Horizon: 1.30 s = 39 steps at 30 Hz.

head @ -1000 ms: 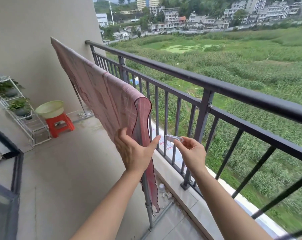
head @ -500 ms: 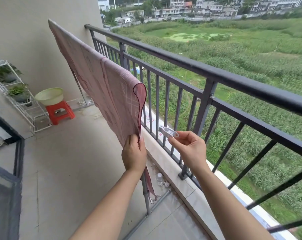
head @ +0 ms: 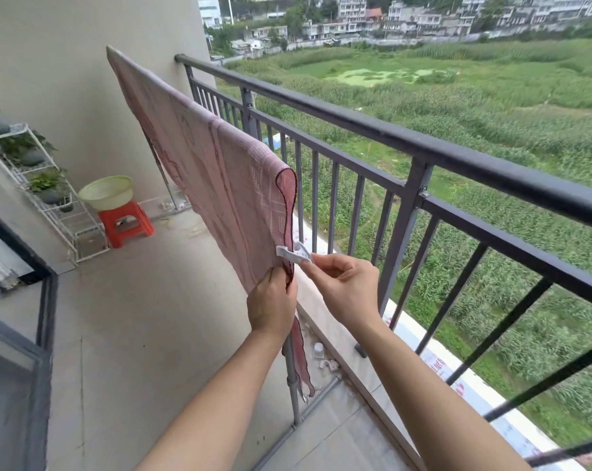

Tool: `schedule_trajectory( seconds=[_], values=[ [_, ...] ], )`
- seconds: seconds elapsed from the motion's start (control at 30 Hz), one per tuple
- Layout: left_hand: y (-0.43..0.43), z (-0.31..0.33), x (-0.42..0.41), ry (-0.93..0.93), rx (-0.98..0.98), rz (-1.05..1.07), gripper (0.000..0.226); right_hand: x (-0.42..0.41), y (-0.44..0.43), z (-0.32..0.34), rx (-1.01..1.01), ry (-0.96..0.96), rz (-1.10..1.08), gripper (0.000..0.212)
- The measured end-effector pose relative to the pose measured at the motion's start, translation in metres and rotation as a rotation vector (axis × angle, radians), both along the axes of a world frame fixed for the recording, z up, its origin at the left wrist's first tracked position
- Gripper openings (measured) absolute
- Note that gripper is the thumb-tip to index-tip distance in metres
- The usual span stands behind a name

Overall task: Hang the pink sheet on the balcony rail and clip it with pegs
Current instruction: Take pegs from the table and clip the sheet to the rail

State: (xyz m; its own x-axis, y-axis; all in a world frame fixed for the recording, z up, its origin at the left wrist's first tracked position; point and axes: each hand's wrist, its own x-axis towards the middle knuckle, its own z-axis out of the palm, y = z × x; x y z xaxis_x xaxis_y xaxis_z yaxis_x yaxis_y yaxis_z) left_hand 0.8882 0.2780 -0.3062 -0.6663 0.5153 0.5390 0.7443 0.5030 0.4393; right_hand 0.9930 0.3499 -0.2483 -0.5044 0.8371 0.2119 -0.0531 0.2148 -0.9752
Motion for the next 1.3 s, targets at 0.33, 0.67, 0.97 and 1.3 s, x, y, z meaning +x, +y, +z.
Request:
schedule_trajectory(
  seconds=[0.33,0.67,0.97,1.3],
  values=[
    [-0.003,0.0,-0.002,-0.152,0.016,0.022,0.02,0.0,0.006,0.004,0.084,-0.079,0.065,0.047],
    [-0.008,-0.047,0.006,-0.182,-0.293,-0.067,0.029,0.045,0.039,-0.032,0.357,-0.267,-0.098,0.047],
    [0.009,-0.062,0.036,-0.132,-0.451,-0.374,0.068,0.127,0.03,-0.114,0.381,-0.684,-0.451,0.062],
    [0.005,-0.12,0.146,-0.096,-0.672,-0.951,0.061,0.262,-0.115,-0.17,0.032,-0.998,-0.967,0.067]
  ],
)
